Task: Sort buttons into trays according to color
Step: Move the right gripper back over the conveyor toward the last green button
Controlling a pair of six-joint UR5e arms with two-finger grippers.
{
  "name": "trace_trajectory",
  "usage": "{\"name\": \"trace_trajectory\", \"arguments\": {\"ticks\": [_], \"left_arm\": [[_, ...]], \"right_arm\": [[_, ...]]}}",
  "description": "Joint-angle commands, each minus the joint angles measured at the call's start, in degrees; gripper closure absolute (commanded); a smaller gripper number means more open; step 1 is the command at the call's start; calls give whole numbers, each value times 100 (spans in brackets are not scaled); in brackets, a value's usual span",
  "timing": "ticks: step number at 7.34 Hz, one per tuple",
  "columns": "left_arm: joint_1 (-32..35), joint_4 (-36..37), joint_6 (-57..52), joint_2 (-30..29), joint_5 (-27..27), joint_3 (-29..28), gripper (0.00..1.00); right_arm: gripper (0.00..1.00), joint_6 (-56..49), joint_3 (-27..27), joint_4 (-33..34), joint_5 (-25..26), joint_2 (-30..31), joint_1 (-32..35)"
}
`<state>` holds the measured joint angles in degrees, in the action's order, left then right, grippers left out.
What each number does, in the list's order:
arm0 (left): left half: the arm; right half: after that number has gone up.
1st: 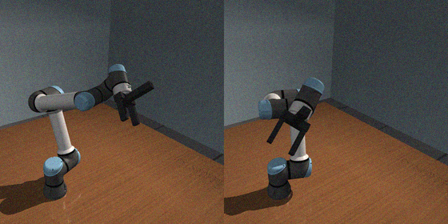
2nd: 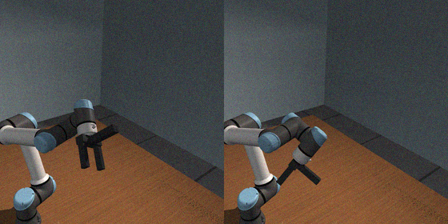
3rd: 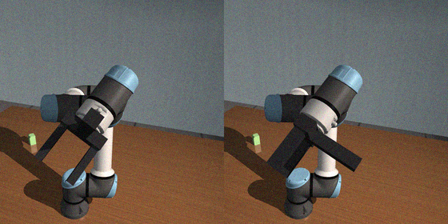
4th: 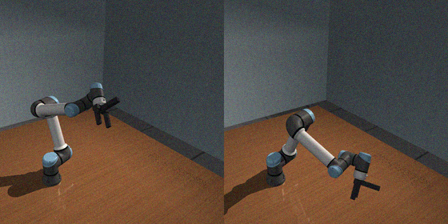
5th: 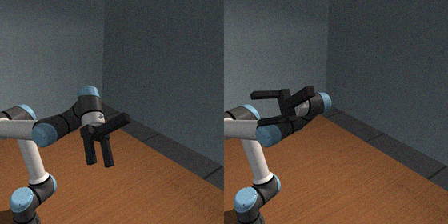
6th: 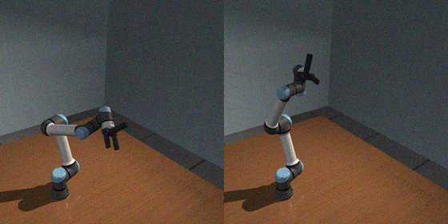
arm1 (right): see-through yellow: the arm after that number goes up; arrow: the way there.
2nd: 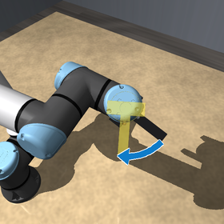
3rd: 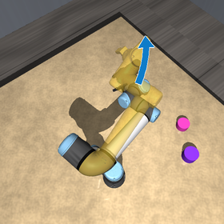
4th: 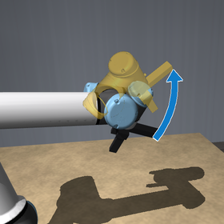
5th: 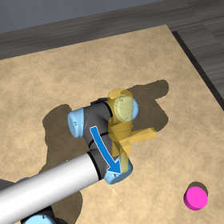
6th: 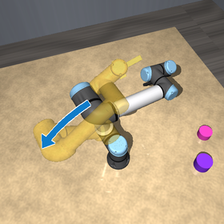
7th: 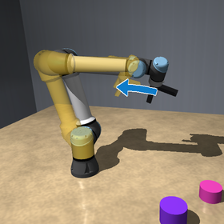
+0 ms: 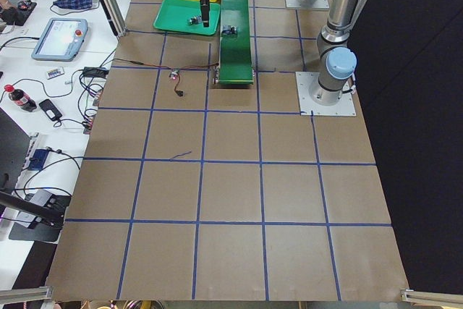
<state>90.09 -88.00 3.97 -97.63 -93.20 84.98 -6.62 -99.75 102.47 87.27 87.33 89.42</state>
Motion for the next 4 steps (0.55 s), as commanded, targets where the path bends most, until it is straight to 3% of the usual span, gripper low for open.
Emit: {"name": "trace_trajectory", "arguments": {"ticks": [1, 4], "left_arm": [[0, 19, -1, -2, 4, -7, 0], [0, 11, -1, -2, 4, 1, 0]], "right_arm": [[0, 29, -53, 222, 1, -136, -13], [0, 46, -53, -184, -34, -111, -40]]}}
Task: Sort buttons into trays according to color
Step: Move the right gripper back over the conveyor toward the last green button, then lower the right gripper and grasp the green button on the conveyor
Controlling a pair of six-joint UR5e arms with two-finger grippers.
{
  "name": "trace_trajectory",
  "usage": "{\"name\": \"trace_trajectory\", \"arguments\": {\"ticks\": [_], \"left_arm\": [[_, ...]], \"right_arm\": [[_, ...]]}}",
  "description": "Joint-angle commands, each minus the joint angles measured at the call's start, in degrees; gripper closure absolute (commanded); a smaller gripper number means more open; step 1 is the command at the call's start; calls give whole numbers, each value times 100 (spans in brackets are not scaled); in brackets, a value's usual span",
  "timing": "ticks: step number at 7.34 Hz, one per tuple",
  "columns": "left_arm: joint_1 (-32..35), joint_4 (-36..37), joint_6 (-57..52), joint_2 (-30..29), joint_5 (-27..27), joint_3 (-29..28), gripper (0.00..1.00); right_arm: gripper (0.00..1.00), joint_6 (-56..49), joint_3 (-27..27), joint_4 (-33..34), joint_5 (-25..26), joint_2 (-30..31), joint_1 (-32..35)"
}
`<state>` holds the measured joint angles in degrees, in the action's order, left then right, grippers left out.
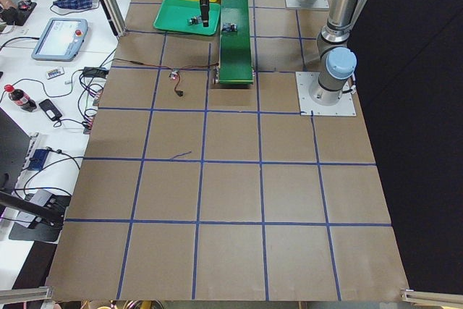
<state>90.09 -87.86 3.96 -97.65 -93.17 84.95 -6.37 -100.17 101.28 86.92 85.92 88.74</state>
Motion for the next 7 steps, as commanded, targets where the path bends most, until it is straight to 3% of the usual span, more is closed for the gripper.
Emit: {"name": "trace_trajectory", "arguments": {"ticks": [1, 5, 7], "left_arm": [[0, -3, 0, 0, 0, 4, 0], [0, -3, 9, 0, 0, 4, 0], [0, -3, 0, 0, -9, 4, 0]], "right_arm": [[0, 92, -47, -99, -43, -13, 81], [0, 1382, -161, -12, -53, 22, 1151], [0, 1787, -300, 504, -61, 4, 1574]]}}
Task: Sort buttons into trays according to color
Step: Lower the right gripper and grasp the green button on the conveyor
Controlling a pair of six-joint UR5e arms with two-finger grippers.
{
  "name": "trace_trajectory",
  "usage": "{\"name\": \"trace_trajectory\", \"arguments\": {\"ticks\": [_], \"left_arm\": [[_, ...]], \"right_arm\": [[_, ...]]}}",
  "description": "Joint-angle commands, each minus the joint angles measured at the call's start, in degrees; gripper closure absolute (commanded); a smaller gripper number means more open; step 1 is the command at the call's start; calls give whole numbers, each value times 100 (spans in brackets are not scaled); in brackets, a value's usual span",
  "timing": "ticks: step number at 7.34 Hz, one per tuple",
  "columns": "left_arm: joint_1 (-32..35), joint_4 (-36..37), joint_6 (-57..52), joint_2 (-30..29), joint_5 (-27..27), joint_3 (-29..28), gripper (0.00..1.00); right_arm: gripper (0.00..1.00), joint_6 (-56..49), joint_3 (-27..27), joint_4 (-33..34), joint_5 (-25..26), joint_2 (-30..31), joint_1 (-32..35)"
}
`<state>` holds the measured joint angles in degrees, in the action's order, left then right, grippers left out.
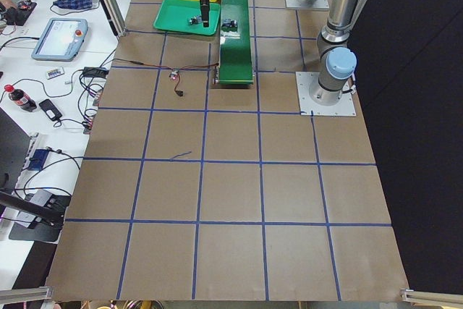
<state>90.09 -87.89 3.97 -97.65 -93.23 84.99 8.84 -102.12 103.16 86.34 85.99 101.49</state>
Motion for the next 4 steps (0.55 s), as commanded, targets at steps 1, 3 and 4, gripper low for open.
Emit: {"name": "trace_trajectory", "arguments": {"ticks": [1, 3, 4], "left_arm": [[0, 0, -2, 0, -2, 0, 0], [0, -9, -2, 0, -2, 9, 0], [0, -9, -2, 0, -2, 9, 0]], "right_arm": [[0, 293, -385, 780, -3, -30, 432], [0, 399, -1158, 1809, 5, -30, 451], [0, 460, -1318, 1978, -3, -65, 529]]}}
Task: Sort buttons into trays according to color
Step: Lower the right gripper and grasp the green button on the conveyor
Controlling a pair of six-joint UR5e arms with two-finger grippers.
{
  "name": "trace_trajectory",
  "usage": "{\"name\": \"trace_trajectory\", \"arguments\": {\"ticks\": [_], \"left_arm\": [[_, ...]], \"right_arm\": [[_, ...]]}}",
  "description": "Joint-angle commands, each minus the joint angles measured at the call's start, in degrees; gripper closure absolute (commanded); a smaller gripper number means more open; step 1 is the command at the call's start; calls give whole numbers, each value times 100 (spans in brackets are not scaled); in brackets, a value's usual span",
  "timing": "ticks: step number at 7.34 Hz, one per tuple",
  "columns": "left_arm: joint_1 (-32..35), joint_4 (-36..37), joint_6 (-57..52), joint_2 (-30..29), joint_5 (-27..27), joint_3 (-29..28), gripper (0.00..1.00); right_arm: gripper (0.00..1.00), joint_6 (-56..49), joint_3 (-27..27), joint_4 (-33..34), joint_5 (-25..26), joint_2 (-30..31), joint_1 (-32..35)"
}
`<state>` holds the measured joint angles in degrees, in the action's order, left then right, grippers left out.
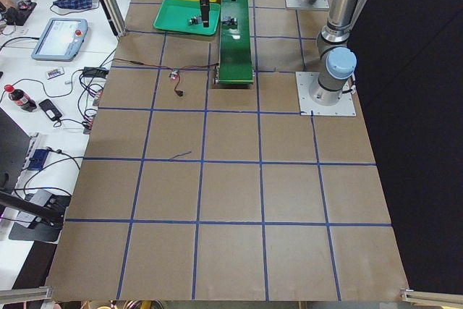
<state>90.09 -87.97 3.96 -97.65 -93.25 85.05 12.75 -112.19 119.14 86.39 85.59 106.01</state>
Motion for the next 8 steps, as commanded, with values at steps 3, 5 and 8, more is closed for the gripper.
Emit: {"name": "trace_trajectory", "arguments": {"ticks": [3, 5, 8], "left_arm": [[-9, 8, 0, 0, 0, -6, 0], [-9, 8, 0, 0, 0, -6, 0], [-9, 8, 0, 0, 0, 3, 0]], "right_arm": [[0, 219, -347, 733, 1, -271, 218], [0, 219, -312, 777, 1, -350, 218], [1, 167, -312, 1145, 88, -718, 218]]}}
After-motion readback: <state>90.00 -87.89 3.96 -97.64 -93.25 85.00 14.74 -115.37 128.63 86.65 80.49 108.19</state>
